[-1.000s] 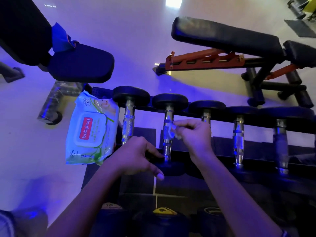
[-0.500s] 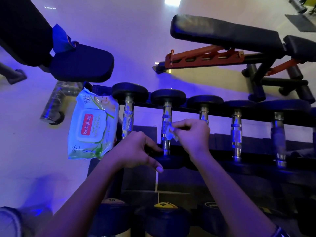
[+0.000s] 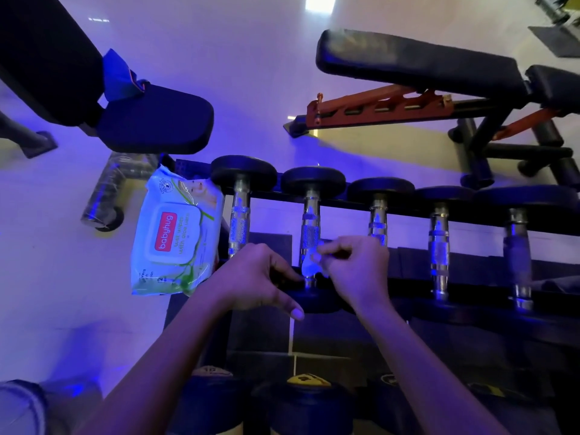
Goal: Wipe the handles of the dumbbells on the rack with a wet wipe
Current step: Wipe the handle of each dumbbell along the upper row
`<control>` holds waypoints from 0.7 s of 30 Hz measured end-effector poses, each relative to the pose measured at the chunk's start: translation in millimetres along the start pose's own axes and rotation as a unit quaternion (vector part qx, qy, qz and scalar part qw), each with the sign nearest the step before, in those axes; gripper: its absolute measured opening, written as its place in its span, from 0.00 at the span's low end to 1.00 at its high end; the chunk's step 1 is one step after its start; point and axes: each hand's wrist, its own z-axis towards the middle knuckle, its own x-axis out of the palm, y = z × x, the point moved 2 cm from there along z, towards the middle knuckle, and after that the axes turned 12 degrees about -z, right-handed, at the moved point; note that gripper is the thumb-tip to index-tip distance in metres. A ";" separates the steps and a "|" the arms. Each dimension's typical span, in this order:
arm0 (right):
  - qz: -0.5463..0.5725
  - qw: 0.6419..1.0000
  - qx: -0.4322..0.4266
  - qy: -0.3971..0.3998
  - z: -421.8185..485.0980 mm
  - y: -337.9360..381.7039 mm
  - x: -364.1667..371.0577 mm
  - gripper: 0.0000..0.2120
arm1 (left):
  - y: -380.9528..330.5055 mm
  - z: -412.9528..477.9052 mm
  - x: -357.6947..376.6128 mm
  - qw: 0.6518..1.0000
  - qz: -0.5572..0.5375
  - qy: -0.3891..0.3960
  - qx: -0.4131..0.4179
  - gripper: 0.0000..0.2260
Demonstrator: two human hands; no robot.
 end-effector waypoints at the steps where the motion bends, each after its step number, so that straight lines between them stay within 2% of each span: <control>1: -0.014 1.000 -0.010 0.006 -11.4 -3.7 1.2 0.06 | -0.1 0.1 0.2 1.000 0.002 0.002 0.002 0.24; 4: -0.035 0.999 -0.028 0.001 -26.9 -7.3 4.2 0.07 | -0.1 0.3 0.0 1.000 0.004 0.004 0.002 0.25; 8: 0.004 0.999 -0.007 -0.048 9.4 7.2 2.9 0.05 | 0.0 0.3 -0.3 1.000 0.000 -0.002 -0.001 0.27; 12: -0.012 0.999 -0.019 -0.042 15.3 11.3 2.3 0.04 | -1.4 -0.7 -1.0 1.000 -0.008 -0.001 -0.005 0.27; 17: -0.068 0.996 -0.043 -0.027 -21.3 -1.3 8.5 0.08 | -0.9 -0.3 0.0 1.000 -0.013 -0.003 -0.002 0.25; 21: -0.029 0.999 -0.013 -0.030 6.0 8.9 4.5 0.05 | -1.4 -0.5 -0.4 1.000 -0.007 -0.002 -0.004 0.26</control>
